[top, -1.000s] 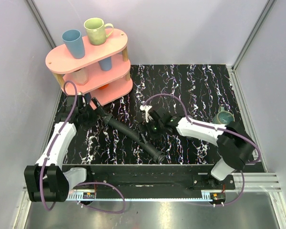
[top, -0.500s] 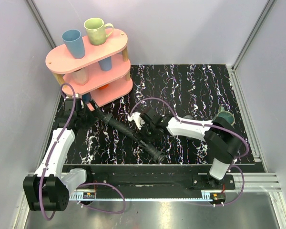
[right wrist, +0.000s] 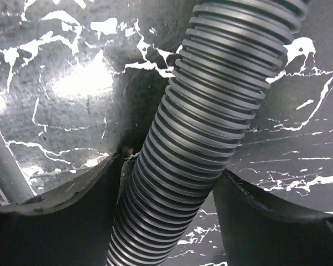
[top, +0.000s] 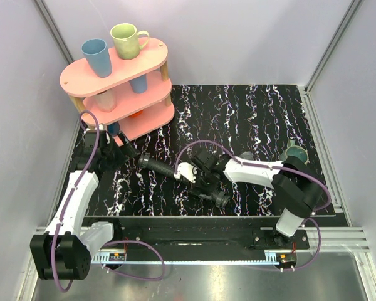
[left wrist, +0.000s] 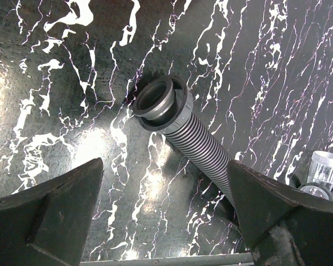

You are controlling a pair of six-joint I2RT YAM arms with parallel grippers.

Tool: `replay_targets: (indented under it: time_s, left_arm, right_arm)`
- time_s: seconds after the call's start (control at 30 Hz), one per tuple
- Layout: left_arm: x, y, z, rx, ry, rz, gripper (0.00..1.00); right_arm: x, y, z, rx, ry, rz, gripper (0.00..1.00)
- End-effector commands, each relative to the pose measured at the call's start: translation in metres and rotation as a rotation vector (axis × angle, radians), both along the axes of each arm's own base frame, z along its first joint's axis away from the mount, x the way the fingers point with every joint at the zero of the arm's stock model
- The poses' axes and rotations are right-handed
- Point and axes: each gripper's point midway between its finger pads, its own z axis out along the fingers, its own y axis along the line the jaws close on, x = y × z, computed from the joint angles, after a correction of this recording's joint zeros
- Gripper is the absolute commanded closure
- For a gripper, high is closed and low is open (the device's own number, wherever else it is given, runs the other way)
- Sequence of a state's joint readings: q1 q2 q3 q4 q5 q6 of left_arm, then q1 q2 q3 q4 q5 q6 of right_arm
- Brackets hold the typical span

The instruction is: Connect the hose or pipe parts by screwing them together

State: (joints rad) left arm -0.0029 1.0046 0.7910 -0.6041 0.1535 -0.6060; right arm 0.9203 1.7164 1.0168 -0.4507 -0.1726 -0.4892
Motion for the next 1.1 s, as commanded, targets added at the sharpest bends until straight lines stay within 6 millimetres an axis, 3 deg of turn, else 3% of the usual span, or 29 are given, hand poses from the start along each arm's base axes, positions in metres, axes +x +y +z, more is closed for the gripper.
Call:
replay_targets:
  time_s: [0.0,0.07,0.3,0.47,0.63,0.9,0.93,1.07]
  left_arm:
    - [0.005,0.002,0.009,0.011,-0.048,-0.006,0.02]
    - [0.005,0.001,0.007,0.009,-0.042,-0.005,0.02]
    - [0.005,0.000,0.002,0.019,-0.024,-0.031,0.02]
    - [0.003,-0.002,0.000,0.019,-0.022,-0.061,0.02]
    - [0.002,-0.009,0.006,0.015,-0.065,-0.130,0.01]
    - [0.001,-0.018,0.008,0.018,-0.070,-0.173,0.02]
    - [0.001,-0.019,0.009,0.017,-0.074,-0.177,0.03]
    - [0.001,-0.020,0.012,0.011,-0.093,-0.184,0.03]
  right_arm:
    - [0.017,-0.029,0.008,-0.055,-0.108,0.060,0.35]
    - [0.017,-0.036,0.007,-0.071,-0.124,0.099,0.41]
    - [0.029,-0.045,0.023,-0.025,-0.266,0.174,0.44]
    - [0.036,-0.046,0.030,-0.009,-0.302,0.158,0.35]
    - [0.030,-0.040,0.042,0.049,-0.271,0.108,0.18]
    - [0.036,-0.023,0.083,0.194,-0.277,-0.047,0.09]
    - [0.041,-0.023,0.087,0.206,-0.291,-0.089,0.09]
    - [0.111,-0.053,0.126,0.179,-0.502,-0.570,0.07]
